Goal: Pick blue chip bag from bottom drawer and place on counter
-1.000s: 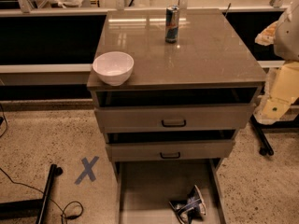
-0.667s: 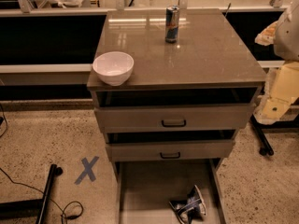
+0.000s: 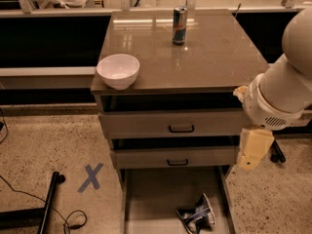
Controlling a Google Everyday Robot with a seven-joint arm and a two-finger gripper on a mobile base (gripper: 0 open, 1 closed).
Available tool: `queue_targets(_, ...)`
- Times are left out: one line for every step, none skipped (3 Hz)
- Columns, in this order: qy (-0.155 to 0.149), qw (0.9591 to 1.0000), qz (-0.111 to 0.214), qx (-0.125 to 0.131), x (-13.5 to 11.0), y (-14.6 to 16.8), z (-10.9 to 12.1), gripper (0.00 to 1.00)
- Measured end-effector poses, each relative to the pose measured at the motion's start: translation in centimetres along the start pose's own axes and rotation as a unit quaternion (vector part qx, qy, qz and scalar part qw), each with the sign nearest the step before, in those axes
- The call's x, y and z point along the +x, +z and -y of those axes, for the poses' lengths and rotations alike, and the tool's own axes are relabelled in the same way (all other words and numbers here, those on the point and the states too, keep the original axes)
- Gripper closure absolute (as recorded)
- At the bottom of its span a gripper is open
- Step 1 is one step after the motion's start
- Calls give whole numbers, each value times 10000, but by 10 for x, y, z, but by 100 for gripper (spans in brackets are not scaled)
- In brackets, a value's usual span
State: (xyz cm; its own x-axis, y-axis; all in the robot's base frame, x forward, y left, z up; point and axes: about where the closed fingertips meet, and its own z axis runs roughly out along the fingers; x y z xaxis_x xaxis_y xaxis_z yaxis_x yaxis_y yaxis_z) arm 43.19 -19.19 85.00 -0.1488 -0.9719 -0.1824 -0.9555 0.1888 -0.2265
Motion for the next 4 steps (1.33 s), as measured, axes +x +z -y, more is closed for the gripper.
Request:
queue_targets(-1,10000,-1,0,0,0,0,0)
queue_targets(-223,9994,-251,108,23,33,-5,0)
queue_targets(-641,9954,-711,35,89,115,-29,0)
queue_targets(-843,9930,-803,183,100,136,-28,0)
